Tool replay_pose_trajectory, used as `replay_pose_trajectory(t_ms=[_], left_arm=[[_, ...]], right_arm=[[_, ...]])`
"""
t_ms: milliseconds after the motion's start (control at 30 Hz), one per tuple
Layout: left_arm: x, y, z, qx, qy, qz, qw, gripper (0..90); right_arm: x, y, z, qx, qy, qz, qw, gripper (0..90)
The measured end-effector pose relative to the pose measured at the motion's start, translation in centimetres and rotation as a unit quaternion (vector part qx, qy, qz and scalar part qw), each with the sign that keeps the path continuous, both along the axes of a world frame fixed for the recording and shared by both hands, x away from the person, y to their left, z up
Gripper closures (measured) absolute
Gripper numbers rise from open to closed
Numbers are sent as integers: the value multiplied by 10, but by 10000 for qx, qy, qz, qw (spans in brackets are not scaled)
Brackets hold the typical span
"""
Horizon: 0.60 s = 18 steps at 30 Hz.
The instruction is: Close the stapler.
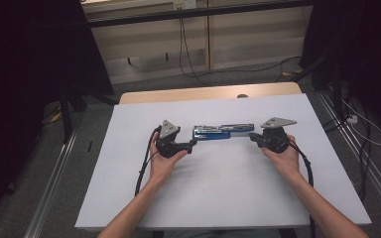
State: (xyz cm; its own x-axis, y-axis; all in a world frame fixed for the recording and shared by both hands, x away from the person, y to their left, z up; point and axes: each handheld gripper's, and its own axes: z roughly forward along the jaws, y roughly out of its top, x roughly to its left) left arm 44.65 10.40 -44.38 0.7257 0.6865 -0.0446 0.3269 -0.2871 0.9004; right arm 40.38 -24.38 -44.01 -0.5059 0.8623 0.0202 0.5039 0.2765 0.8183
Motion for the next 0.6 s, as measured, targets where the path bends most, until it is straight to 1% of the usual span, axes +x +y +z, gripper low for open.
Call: replay_pose_trajectory(t_ms=[33,67,100,133,167,200,233,267,300,333,367,433,467,500,533,600], left_arm=[[0,0,0,-36,34,-55,10000,292],[0,-1,0,-72,65,-62,9999,336],[1,-1,0,-92,76,-92,9999,349],[0,-2,1,-63,87,-116,9999,381],[0,-2,2,-80,81,-131,9998,424],[1,-3,2,-159,94,-151,9997,450],[1,-4,3,-158,99,-167,9997,477],[2,-6,4,-174,89,-228,9995,523],[2,-7,4,-165,96,-277,9994,561],[2,-8,4,-149,111,-297,9994,581],[2,-9,5,-117,91,-345,9993,615],[1,-11,4,-121,89,-439,9989,685],[1,-12,4,-132,102,-454,9988,705],[1,-13,5,-66,72,-456,9989,725],[2,-13,5,-44,47,-471,9989,749],[3,-13,6,-65,33,-461,9989,802]], right_arm=[[0,0,0,24,16,-8,10000,900],[0,1,-1,8,20,-10,10000,900],[0,1,0,-5,17,-5,10000,900],[0,0,0,3,4,12,10000,900],[0,0,0,13,6,3,10000,900],[0,-1,0,15,15,-7,10000,900],[1,-1,0,9,14,-18,10000,900],[1,-2,-1,3,28,-27,10000,900],[2,-2,-2,-23,43,-31,10000,900],[2,-3,-3,-31,59,-36,10000,900],[2,-3,-3,-27,72,-43,10000,900],[3,-3,-2,-33,65,-45,10000,900],[3,-4,-2,-36,47,-48,10000,900],[3,-4,-2,-42,50,-44,10000,900],[3,-4,-2,-44,52,-40,10000,900],[3,-4,-2,-72,68,-13,9999,900]])
